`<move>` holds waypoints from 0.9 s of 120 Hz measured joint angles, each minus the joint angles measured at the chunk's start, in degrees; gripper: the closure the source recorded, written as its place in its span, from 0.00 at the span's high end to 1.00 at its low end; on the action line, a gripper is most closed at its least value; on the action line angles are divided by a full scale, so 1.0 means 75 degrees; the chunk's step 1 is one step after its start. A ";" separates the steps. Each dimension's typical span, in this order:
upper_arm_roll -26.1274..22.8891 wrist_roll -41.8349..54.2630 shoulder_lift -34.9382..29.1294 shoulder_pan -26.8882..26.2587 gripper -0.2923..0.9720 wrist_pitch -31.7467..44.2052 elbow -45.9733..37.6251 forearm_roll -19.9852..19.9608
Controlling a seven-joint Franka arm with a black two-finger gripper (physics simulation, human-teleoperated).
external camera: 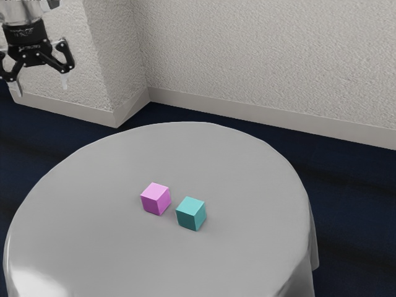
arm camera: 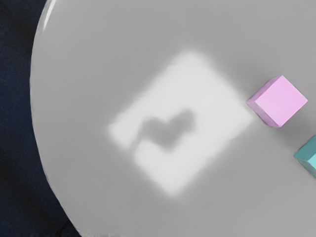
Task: Pick up the blue block with one arm, and put the blue block on the pink block with one arm
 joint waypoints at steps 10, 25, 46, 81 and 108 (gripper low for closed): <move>0.0015 -0.0834 -0.0080 0.0017 0.77 0.0056 -0.0197 0.0180; -0.0027 -0.1874 -0.0692 -0.0292 0.77 0.0285 -0.1252 0.0185; -0.0114 -0.2807 -0.1392 -0.1822 0.77 0.1693 -0.3860 -0.0183; -0.0741 -0.1599 0.0024 -0.2494 0.77 0.3573 -0.4225 -0.0549; -0.1025 -0.0466 0.0814 -0.2491 0.77 0.4801 -0.4418 -0.0665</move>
